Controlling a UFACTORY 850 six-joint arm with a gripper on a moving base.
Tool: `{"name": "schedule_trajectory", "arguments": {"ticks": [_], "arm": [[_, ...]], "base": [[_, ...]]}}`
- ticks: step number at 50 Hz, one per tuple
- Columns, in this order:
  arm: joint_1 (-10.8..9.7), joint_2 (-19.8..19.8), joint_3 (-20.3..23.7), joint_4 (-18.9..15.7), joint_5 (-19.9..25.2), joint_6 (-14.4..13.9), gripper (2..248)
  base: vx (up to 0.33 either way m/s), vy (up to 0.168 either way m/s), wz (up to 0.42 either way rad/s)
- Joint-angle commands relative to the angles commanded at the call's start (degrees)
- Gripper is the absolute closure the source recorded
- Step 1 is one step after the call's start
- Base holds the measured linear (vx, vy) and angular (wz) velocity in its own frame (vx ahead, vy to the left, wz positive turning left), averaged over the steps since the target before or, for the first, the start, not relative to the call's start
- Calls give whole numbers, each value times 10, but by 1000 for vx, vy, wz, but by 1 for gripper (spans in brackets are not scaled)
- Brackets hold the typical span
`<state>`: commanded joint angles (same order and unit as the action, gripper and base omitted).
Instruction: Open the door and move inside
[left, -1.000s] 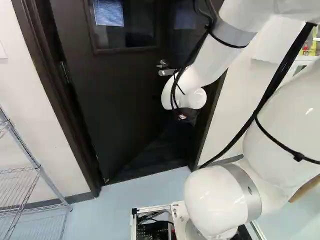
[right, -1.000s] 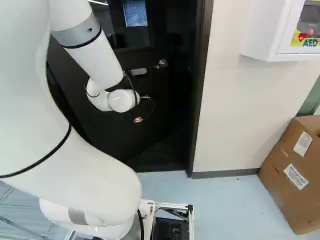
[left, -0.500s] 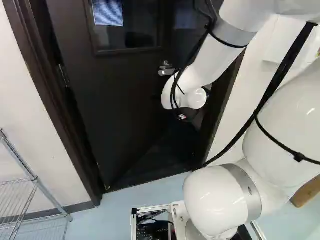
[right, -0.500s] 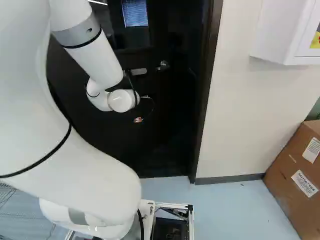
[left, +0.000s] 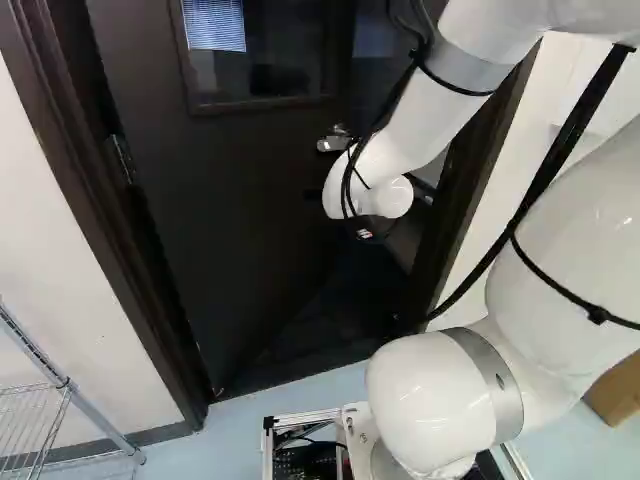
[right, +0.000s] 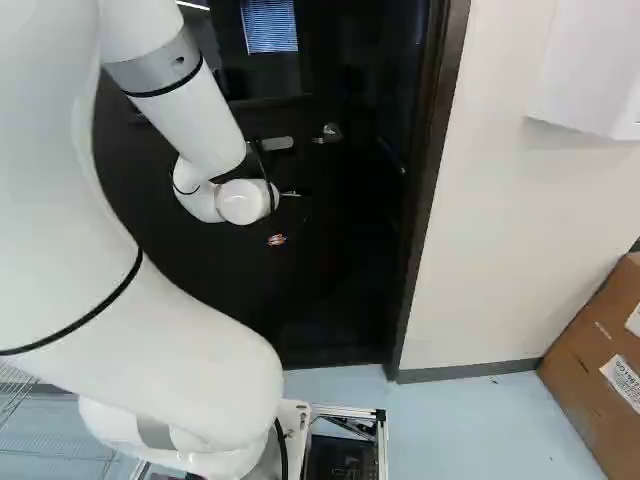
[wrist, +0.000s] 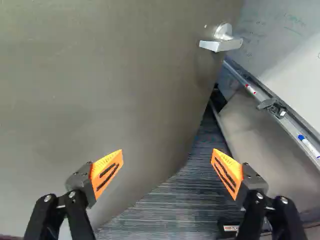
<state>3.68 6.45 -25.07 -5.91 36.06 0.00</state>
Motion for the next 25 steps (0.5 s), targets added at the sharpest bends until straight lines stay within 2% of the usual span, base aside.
{"name": "schedule_trajectory", "arguments": {"ticks": [25], "arm": [[0, 0, 0, 0, 0, 0, 3]], "base": [[112, 55, -15]]}}
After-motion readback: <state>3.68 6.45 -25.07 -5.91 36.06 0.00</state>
